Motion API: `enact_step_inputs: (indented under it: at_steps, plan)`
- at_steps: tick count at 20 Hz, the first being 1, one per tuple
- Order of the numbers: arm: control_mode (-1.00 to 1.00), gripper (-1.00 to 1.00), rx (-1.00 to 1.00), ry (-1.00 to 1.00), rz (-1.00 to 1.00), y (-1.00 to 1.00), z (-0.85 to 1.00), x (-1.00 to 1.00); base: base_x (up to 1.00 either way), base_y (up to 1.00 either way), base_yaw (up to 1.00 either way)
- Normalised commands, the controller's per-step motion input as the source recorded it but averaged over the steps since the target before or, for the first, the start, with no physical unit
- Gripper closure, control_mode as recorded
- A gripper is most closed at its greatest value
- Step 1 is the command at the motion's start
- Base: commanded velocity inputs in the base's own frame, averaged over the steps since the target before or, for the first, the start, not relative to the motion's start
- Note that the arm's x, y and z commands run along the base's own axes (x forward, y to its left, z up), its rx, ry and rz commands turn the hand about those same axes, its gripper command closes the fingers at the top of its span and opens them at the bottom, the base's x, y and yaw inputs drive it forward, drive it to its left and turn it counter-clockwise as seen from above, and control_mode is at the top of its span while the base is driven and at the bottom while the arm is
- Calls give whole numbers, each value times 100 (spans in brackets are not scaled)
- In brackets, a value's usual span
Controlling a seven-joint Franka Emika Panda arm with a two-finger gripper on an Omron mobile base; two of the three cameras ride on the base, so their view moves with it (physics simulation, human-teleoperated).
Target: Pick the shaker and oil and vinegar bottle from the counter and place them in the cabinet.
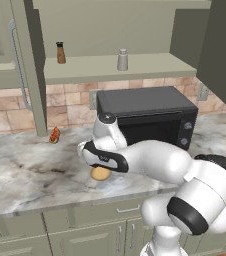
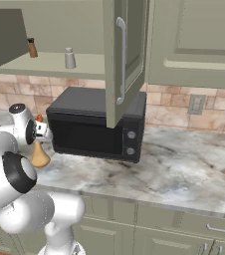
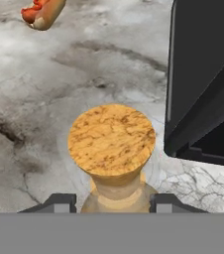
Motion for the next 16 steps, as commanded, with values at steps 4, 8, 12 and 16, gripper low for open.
enact_step_inputs:
  at_steps: [4, 8, 12, 16]
  plan:
    - [-100, 100, 0, 0, 0, 0, -23, 0, 0, 0, 0]
    - [-100, 100, 0, 0, 0, 0, -5, 0, 0, 0, 0]
    - [-100, 100, 0, 0, 3, 0, 37, -4, 0, 0, 0]
    - [-100, 100, 0, -3, 7, 1, 65, -20, 0, 0, 0]
